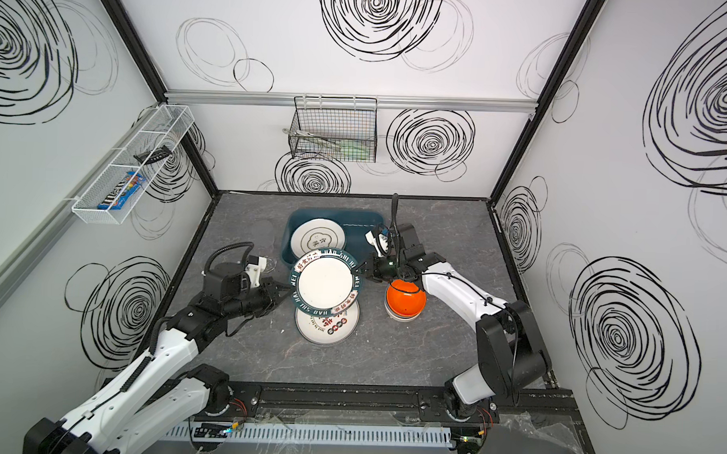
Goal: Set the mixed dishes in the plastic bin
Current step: 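Lift the green-rimmed plate upright with the right gripper off the printed plate, then lower the held green-rimmed plate into the teal bin with the right gripper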
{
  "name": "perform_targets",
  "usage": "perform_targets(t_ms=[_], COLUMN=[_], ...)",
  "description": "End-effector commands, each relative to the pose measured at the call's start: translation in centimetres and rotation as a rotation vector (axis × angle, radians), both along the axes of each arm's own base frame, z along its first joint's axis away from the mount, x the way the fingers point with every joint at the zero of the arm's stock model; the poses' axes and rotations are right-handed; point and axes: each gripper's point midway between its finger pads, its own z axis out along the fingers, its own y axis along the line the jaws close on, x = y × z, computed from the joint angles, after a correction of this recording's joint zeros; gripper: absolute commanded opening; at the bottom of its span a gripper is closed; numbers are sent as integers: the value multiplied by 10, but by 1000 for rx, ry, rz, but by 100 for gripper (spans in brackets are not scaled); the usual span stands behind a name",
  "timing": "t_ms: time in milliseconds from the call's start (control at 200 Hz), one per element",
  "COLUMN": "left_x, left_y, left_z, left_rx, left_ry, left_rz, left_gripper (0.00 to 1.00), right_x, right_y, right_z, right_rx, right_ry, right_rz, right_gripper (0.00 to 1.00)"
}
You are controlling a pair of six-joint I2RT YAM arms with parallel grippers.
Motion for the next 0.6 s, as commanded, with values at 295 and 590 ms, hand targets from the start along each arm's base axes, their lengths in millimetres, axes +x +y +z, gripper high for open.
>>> perform_targets(t_ms=[295,590], left_x=[7,-1], left_y=[8,18], left_z=[17,7], left_rx=[-43,-21], left_ry=[-101,-98], left_rz=[33,51], left_gripper=[71,98], right_x=[15,42], right_y=[-12,-14], right_z=[18,26], right_rx=[18,8], right_ry=[-35,-43], right_rz=[-48,-103], right_gripper=[1,1])
